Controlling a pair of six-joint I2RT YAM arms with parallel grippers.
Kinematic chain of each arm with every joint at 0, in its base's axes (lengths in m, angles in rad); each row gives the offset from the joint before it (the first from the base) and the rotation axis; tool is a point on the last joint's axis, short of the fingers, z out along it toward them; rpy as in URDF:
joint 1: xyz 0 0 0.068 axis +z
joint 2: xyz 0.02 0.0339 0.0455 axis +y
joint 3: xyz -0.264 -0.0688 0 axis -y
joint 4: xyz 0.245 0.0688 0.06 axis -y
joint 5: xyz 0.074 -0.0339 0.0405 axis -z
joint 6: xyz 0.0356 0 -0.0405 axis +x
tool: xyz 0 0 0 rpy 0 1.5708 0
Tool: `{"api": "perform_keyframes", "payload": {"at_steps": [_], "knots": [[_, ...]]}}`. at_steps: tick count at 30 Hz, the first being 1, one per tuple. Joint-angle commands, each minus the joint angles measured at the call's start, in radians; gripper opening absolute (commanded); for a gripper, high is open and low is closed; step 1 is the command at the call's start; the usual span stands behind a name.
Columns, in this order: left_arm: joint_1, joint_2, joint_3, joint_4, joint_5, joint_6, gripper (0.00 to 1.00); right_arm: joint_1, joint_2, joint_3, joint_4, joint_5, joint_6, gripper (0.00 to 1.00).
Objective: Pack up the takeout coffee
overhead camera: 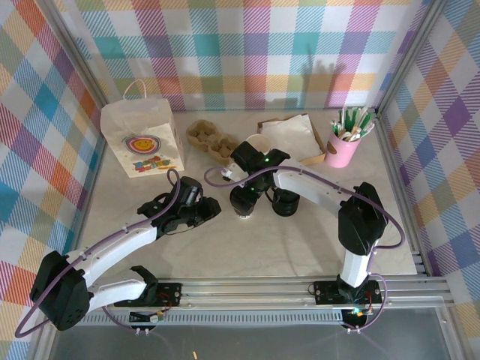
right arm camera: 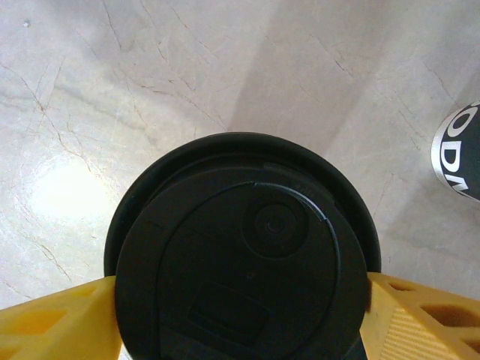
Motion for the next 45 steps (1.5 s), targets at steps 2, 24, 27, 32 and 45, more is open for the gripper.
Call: {"api": "perform_keyframes", "payload": {"at_steps": [2,24,27,32,45], "knots": [[-0.001,-0.005,0.004,-0.005,-0.008,0.005,0.33,0.006,0.029,-0.025,-0.044,-0.028,0.028,0.76],[-0.003,0.069,-0.075,0.367,0.1,-0.174,0.34,0.006,0.004,-0.082,-0.048,-0.011,0.215,0.69],[-0.004,0.089,-0.09,0.411,0.112,-0.203,0.34,0.007,0.006,-0.07,-0.054,-0.019,0.249,0.68],[-0.005,0.1,-0.12,0.476,0.112,-0.231,0.34,0.006,0.005,-0.062,-0.057,-0.045,0.281,0.67],[-0.006,0.147,-0.182,0.663,0.113,-0.309,0.34,0.009,0.001,-0.054,-0.066,-0.05,0.291,0.66]]}}
